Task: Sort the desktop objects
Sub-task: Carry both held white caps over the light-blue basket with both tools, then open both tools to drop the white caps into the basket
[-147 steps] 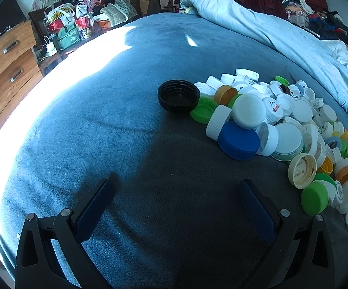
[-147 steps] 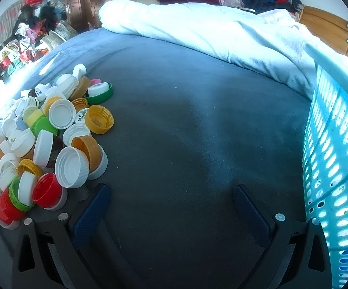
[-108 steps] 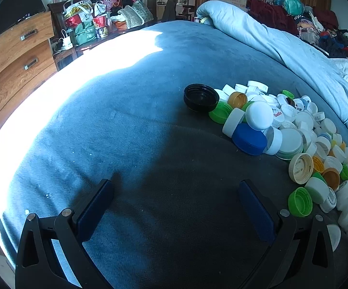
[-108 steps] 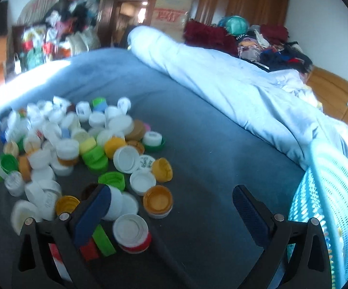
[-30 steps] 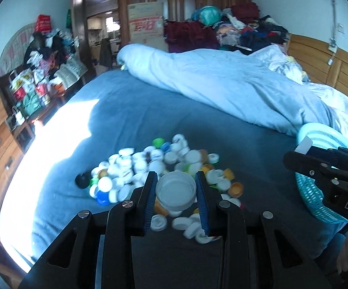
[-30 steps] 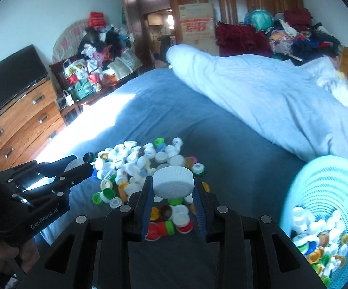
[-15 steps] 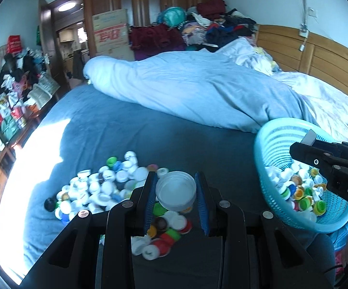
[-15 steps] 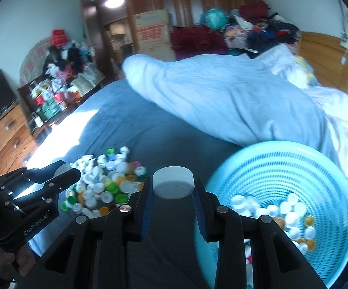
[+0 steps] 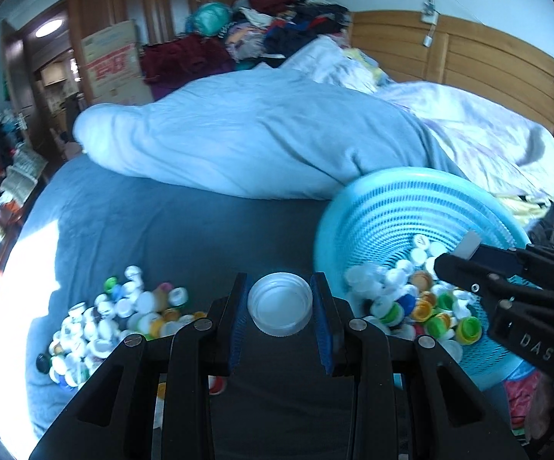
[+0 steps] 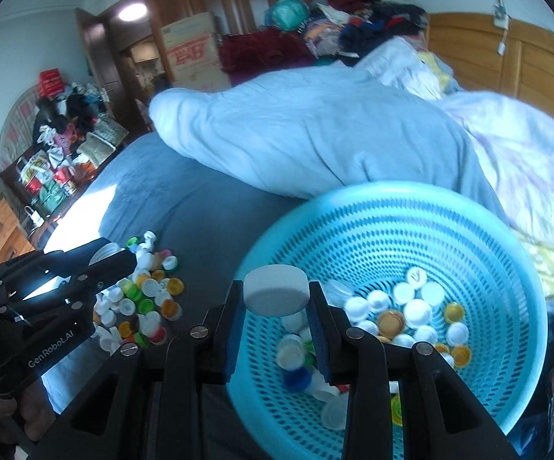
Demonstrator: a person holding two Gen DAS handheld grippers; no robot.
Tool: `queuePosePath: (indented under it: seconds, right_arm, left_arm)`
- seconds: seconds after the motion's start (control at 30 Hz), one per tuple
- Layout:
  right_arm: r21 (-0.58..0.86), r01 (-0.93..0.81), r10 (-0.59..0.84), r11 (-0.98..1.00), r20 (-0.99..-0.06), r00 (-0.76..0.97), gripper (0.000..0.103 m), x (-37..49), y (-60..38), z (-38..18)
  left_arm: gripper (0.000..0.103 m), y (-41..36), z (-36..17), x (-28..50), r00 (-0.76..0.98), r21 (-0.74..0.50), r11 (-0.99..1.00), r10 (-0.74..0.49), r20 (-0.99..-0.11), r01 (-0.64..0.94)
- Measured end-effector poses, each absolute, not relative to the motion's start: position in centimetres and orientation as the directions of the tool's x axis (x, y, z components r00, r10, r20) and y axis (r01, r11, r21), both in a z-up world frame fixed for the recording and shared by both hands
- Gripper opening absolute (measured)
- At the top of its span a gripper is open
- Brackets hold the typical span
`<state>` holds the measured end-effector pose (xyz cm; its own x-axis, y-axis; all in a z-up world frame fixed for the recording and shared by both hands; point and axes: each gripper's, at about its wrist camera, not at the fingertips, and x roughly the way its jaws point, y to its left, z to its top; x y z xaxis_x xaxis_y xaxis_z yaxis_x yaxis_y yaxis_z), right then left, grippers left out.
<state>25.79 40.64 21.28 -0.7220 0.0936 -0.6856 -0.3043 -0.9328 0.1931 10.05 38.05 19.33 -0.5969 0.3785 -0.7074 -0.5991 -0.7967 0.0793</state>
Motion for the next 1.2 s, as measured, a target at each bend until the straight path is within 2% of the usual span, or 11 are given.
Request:
queuePosePath:
  seconds: [0.4,0.7,1.2]
  right_arm:
    - [0.239,-0.377,0.103,-0.895,-0.711,-0.696,0.035,28.1,44.7,19.6]
    - [0.283,-0.412,0.078,-0.866,-0.739,-0.669,0.035,29.4,47.0,17.1]
    - [0.293,-0.43,0.074,-0.854,-0.75,-0.657,0.035,29.9,48.0,15.7]
  left_arm:
    - [0.027,45.7,19.0,11.0,-0.491,0.076,-0.701,0.415,-0.766,-0.709]
    - [0.027,48.9,15.5,11.3,-0.397,0.082,-0.651,0.353,-0.847,-0.755]
    - [0.027,51.1,12.9,11.5,-0.366,0.102,-0.626,0.308,-0.878,-0.773]
